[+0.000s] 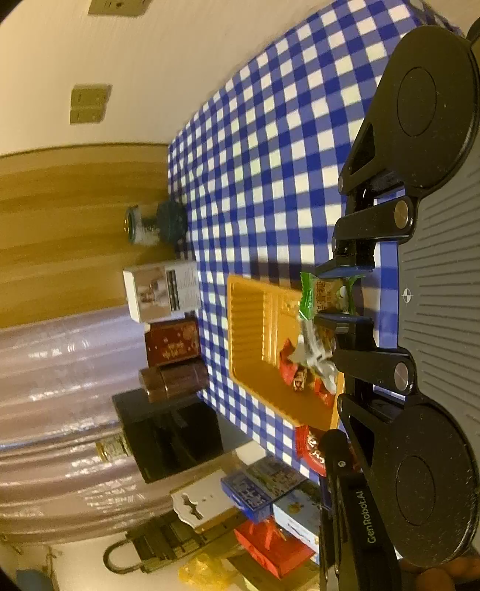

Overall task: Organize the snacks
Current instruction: 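Carry the red candy and green sweet over the orange tray, then open both tools to drop the candy and sweet into the tray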

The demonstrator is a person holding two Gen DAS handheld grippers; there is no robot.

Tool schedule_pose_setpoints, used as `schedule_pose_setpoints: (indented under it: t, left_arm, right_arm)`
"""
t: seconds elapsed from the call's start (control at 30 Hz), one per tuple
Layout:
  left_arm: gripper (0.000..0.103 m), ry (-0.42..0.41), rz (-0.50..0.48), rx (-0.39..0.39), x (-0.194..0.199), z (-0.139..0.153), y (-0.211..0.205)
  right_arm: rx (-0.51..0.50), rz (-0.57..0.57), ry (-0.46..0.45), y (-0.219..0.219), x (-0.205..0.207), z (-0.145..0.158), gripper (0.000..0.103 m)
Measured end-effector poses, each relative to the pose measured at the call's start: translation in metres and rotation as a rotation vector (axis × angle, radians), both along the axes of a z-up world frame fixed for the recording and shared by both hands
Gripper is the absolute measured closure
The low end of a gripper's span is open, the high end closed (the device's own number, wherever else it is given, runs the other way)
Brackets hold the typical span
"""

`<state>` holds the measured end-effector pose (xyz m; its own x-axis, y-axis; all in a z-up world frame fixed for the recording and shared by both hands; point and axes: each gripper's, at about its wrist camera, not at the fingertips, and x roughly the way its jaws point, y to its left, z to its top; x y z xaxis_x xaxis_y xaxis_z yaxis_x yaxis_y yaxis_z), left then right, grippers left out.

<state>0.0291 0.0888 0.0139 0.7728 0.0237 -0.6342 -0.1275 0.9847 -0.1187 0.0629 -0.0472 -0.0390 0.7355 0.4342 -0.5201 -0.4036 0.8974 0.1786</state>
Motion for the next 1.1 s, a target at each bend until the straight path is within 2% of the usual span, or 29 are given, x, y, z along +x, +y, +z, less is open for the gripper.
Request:
schedule_pose_setpoints:
  t: [0.3, 0.53, 0.8, 1.1]
  left_arm:
    - [0.082, 0.008, 0.019, -0.006, 0.007, -0.004, 0.023]
    - [0.082, 0.016, 0.02, -0.006, 0.026, -0.01, 0.045]
    - [0.081, 0.042, 0.002, -0.025, 0.065, -0.026, 0.068]
    - [0.081, 0.073, -0.011, -0.009, 0.115, -0.054, 0.08]
  right_arm:
    - [-0.017, 0.042, 0.004, 0.024, 0.015, -0.004, 0.083]
    - [-0.023, 0.073, 0.004, 0.043, 0.039, -0.01, 0.083]
    - [-0.028, 0.102, 0.029, 0.066, 0.079, -0.025, 0.083]
    - [-0.037, 0.114, 0.059, 0.084, 0.121, -0.045, 0.083]
